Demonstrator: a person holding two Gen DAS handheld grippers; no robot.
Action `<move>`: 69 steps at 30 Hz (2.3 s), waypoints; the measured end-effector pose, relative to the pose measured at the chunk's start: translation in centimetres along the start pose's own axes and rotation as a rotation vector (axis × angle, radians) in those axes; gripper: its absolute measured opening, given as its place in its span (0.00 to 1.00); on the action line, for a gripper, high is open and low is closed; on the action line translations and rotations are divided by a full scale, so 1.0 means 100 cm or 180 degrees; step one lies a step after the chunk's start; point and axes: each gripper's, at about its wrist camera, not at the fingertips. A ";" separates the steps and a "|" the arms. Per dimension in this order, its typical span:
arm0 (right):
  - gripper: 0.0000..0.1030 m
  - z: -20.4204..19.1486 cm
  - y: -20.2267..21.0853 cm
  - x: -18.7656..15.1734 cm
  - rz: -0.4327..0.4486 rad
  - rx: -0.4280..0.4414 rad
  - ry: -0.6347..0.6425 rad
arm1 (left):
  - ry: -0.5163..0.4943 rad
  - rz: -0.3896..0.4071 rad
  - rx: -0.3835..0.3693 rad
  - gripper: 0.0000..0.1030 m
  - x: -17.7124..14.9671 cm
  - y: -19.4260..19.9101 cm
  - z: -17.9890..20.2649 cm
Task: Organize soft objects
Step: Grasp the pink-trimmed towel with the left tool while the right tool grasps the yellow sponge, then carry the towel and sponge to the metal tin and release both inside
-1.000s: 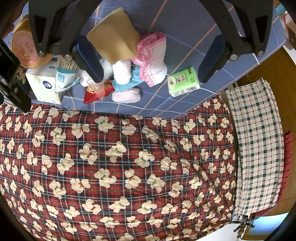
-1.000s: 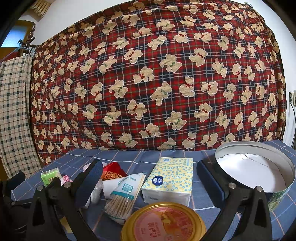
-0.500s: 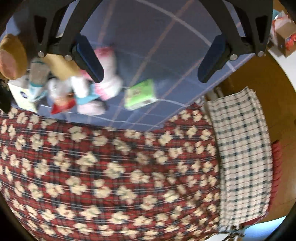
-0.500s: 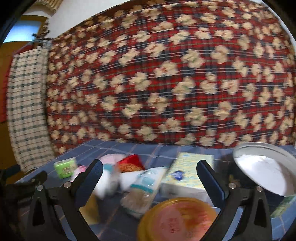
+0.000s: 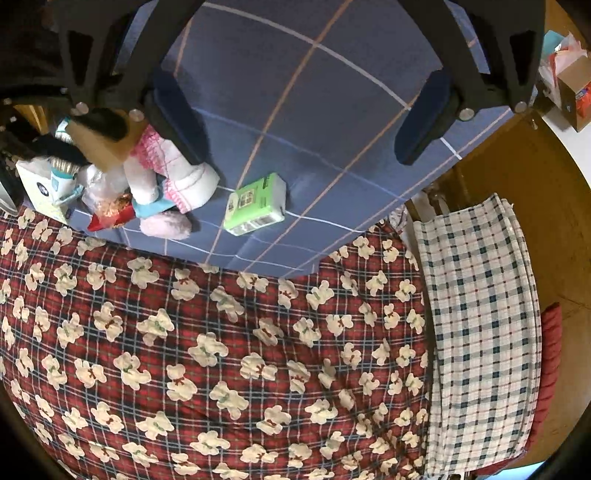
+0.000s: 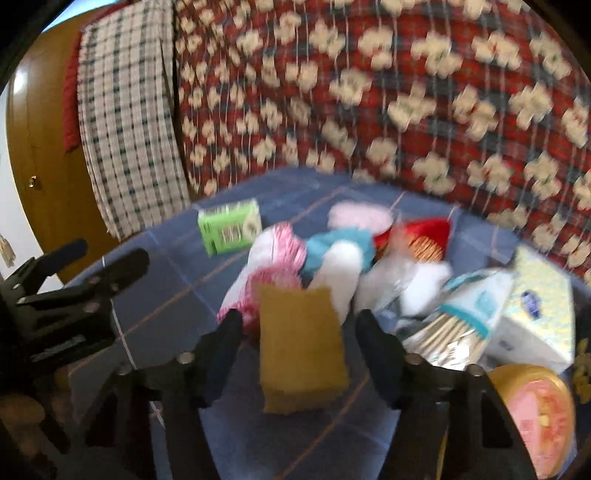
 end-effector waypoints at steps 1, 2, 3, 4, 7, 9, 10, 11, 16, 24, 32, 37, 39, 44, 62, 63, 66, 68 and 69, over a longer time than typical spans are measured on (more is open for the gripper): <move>0.49 0.001 -0.007 -0.002 -0.0119 0.0032 -0.0026 | -0.0012 -0.0007 0.0006 1.00 0.000 -0.001 0.000; 0.39 0.002 -0.012 -0.003 -0.0214 0.0043 -0.0028 | -0.0023 -0.0004 0.0003 1.00 0.000 -0.001 0.000; 0.39 0.003 -0.015 -0.005 -0.0269 0.0062 -0.0038 | -0.0032 -0.0010 -0.0002 1.00 0.000 -0.002 0.001; 0.39 0.004 -0.011 -0.005 -0.0219 0.0077 -0.0047 | -0.0035 -0.0016 -0.0008 1.00 0.000 -0.002 0.002; 0.38 0.003 0.007 -0.006 -0.0041 0.0105 0.0058 | -0.0033 -0.0044 -0.0063 0.97 0.001 -0.005 0.007; 0.38 0.005 0.025 -0.006 0.0160 0.0128 0.0074 | -0.0042 -0.0075 -0.0148 0.96 0.005 -0.007 0.013; 0.38 0.008 0.039 -0.004 0.0343 0.0109 0.0062 | -0.0045 -0.0079 -0.0181 0.96 0.006 -0.007 0.015; 0.38 0.011 0.049 -0.003 0.0499 0.0079 0.0051 | -0.0048 -0.0076 -0.0236 0.96 0.008 -0.007 0.020; 0.38 0.035 0.094 -0.006 0.1153 -0.0384 0.0077 | -0.0158 -0.0226 -0.0466 0.94 0.020 -0.023 0.053; 0.38 0.067 0.120 -0.022 0.1345 -0.0854 0.0034 | -0.0206 -0.0769 -0.0410 0.64 0.019 -0.077 0.097; 0.38 0.078 0.119 -0.023 0.1275 -0.0816 -0.0132 | 0.0027 -0.1132 -0.0512 0.52 0.009 -0.103 0.097; 0.38 0.078 0.121 -0.024 0.1298 -0.0814 -0.0142 | 0.0130 -0.1074 -0.0652 0.35 0.010 -0.098 0.093; 0.38 0.079 0.124 -0.025 0.1342 -0.0817 -0.0170 | 0.0190 -0.0919 -0.0613 0.35 0.011 -0.086 0.089; 0.38 0.090 0.132 -0.026 0.1431 -0.0787 -0.0314 | 0.0237 -0.0464 -0.0573 0.35 0.014 -0.046 0.085; 0.38 0.174 0.212 -0.061 0.1903 -0.1658 -0.0355 | -0.0205 0.0279 -0.1527 0.35 0.037 0.057 0.197; 0.38 0.181 0.215 -0.063 0.1914 -0.1717 -0.0368 | -0.0227 0.0282 -0.1584 0.35 0.037 0.060 0.205; 0.38 0.204 0.225 -0.069 0.1923 -0.1930 -0.0388 | -0.0328 0.0314 -0.1716 0.35 0.036 0.070 0.233; 0.38 0.221 0.232 -0.074 0.1921 -0.2058 -0.0447 | -0.0380 0.0339 -0.1816 0.35 0.036 0.076 0.252; 0.38 0.232 0.237 -0.077 0.1918 -0.2129 -0.0496 | -0.0406 0.0351 -0.1854 0.35 0.036 0.079 0.260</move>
Point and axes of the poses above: each gripper's, at about its wrist camera, not at the fingertips, and y roughly against the way its jaws point, z to its right, x to its top, and after that the axes turned 3 degrees about z, right-handed
